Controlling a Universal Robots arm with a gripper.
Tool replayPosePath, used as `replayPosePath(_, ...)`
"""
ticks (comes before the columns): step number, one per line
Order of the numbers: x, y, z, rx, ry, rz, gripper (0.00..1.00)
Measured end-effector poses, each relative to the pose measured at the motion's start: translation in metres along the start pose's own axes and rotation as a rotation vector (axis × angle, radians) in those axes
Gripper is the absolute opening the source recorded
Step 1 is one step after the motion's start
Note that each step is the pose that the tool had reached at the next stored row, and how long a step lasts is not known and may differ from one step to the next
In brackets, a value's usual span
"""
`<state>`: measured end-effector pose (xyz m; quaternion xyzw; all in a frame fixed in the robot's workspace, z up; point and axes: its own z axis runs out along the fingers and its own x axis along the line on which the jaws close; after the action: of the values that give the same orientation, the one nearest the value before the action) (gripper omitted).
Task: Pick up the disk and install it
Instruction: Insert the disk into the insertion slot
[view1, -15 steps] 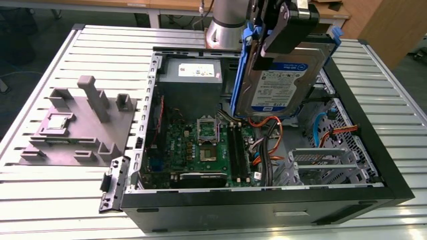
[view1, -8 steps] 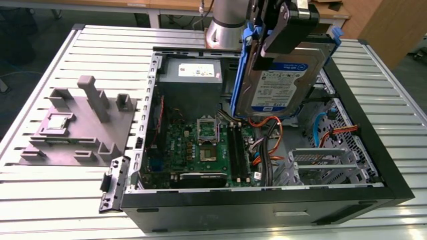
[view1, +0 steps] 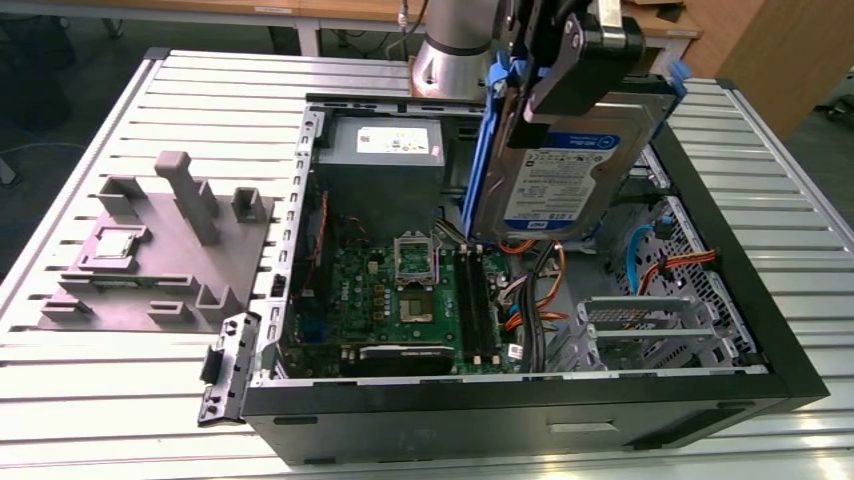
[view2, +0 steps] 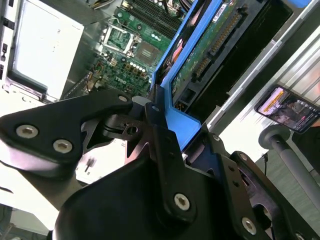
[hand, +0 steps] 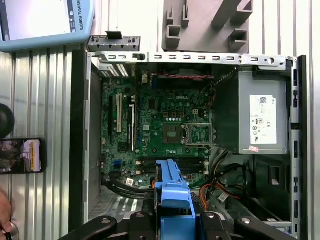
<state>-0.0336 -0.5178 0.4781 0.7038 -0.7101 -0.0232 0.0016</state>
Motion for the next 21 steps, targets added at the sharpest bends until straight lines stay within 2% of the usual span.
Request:
replayPosePath(2, 0.0029, -0.0020, 0.0005, 0.0000, -0.0001, 0.000, 0.37)
replayPosePath(8, 0.0079, -0.0188, 0.0019, -0.0002, -0.0001, 0.000, 0.37)
replayPosePath(15, 0.0132, -0.0221, 0.0040, -0.0002, 0.0000, 0.000, 0.37)
replayPosePath(21, 0.0143, -0.0223, 0.0041, -0.0002, 0.0000, 0.000, 0.37)
